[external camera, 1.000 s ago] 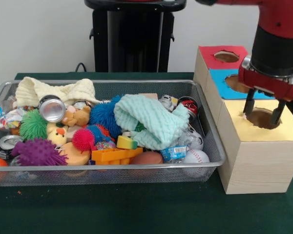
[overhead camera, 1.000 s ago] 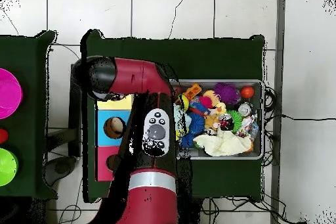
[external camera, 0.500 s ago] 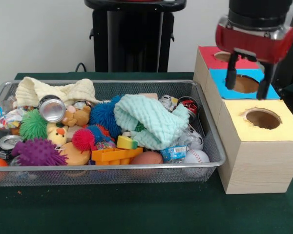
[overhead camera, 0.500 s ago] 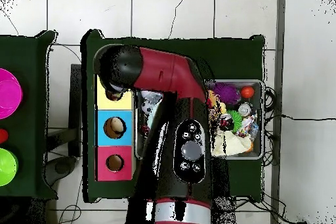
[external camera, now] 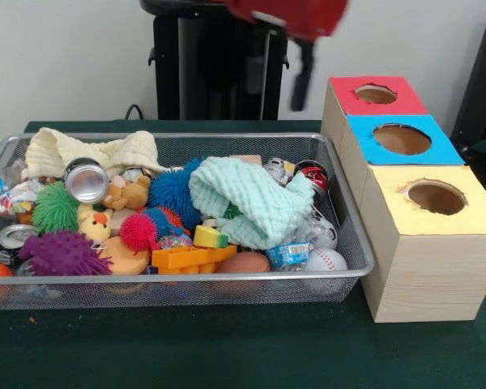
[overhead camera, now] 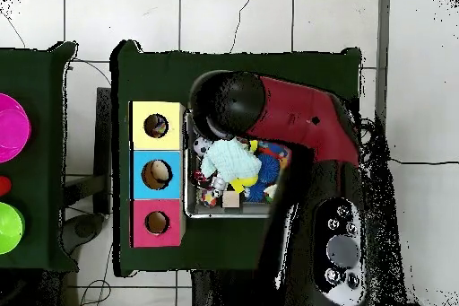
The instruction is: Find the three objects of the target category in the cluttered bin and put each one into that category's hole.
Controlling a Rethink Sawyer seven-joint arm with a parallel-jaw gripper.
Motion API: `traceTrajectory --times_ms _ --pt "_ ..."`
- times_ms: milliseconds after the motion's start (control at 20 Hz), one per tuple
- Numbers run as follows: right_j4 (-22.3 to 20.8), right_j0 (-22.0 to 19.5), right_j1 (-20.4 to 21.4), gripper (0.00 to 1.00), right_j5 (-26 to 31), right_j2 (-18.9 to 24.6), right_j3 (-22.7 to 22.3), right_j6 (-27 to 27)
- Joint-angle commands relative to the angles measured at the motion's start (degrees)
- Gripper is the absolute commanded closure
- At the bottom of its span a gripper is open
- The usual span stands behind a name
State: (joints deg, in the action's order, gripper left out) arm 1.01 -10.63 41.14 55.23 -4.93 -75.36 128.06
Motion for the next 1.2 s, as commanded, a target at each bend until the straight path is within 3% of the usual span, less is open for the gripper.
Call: traceTrajectory --times_ms 50,500,650,1000,1200 --pt "-7.05 -10.84 2.99 0.00 0.84 7.83 -16.93 -28.99" --pt "-11.96 -19.93 2.62 0.00 -11.17 11.78 -29.49 -29.09" --pt "-17.74 -19.33 1.11 0.00 -10.49 10.76 -28.13 -29.48" --pt "-30.71 -20.63 -0.56 0.00 -18.72 11.68 -25.31 -30.44" --pt "-36.86 -21.67 -1.20 0.00 -20.30 12.91 -22.65 -31.29"
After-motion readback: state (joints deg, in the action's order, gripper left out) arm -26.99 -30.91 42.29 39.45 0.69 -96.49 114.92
